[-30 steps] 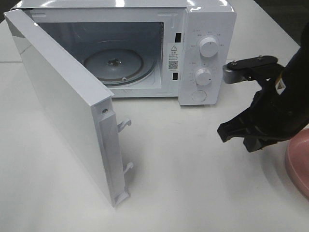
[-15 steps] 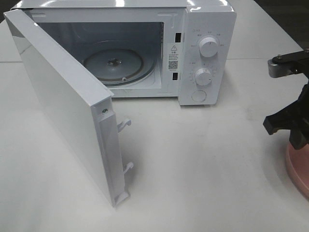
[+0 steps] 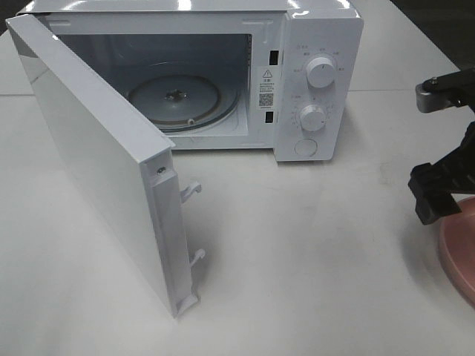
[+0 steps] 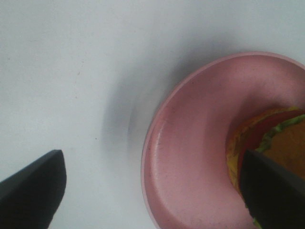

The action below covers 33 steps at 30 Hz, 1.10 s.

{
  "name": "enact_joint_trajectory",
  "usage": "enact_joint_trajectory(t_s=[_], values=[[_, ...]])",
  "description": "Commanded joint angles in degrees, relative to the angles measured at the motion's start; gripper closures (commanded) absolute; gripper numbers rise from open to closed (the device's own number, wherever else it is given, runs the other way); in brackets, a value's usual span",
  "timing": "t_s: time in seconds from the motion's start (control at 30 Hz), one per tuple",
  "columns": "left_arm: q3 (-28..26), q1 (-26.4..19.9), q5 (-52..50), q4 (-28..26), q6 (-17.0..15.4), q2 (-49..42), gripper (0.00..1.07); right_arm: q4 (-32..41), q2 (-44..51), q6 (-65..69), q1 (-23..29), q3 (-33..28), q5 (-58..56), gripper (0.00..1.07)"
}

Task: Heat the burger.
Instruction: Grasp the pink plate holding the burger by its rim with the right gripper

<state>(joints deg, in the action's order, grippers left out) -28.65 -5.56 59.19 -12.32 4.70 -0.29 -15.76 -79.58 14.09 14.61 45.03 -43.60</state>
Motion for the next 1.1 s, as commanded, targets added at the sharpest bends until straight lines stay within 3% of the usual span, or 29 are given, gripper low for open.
enact_joint_trajectory(t_s=[0.03, 0.33, 1.1], values=[[0.11, -0.17, -0.46, -0.23, 0.23, -1.2, 0.07, -0.4, 0.23, 0.92, -0.29, -2.75, 1.89, 0.13], [0.11, -0.17, -0.46, -0.23, 0.23, -1.2, 0.07, 0.8, -3.27, 2.86, -3.27, -5.61, 4.64, 0.17], [0.11, -0.17, -0.46, -0.23, 0.23, -1.2, 0.07, 2.46, -16.1, 2.92, -6.3, -5.61, 11.57, 0.23]])
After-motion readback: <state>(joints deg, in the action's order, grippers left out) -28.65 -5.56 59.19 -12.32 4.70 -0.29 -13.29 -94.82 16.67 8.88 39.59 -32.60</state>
